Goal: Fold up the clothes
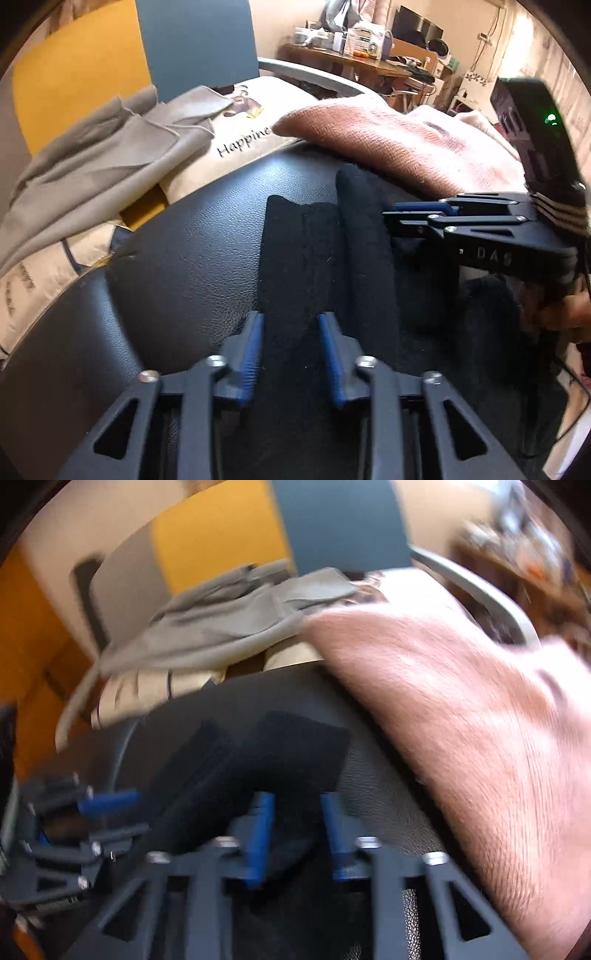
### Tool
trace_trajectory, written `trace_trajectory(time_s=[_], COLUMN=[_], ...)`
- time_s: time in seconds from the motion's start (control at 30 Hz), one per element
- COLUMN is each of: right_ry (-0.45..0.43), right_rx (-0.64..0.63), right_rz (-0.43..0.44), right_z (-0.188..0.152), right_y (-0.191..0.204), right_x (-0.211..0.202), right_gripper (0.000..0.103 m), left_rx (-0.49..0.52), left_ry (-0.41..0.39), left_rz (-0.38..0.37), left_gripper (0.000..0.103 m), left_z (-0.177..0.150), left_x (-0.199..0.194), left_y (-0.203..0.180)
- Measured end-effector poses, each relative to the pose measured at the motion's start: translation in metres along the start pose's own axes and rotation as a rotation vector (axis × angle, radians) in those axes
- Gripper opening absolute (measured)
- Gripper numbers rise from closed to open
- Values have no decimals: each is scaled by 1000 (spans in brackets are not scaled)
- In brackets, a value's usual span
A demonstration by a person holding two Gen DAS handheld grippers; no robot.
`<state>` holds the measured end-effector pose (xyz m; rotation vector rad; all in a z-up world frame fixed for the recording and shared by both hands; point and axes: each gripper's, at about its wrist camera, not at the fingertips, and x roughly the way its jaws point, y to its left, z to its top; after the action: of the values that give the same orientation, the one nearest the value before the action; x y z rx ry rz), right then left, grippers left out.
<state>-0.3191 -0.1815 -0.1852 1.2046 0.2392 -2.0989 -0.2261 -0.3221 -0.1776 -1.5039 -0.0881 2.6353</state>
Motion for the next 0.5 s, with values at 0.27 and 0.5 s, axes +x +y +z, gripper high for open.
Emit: trace_trajectory(time_s=[0.27,0.5], right_ry=[-112,-191], right_rx=[-83,-124], right_rz=[40,12], right_z=[24,67], right_y=[40,89], right_x=[-30,-21], right_gripper=[5,5], left_rx=[-366,-333], left_ry=[-275,-381], left_rz=[82,318], left_gripper=[7,7], left_z=[-49,-42], left_x=[-68,-96], left_y=[55,72])
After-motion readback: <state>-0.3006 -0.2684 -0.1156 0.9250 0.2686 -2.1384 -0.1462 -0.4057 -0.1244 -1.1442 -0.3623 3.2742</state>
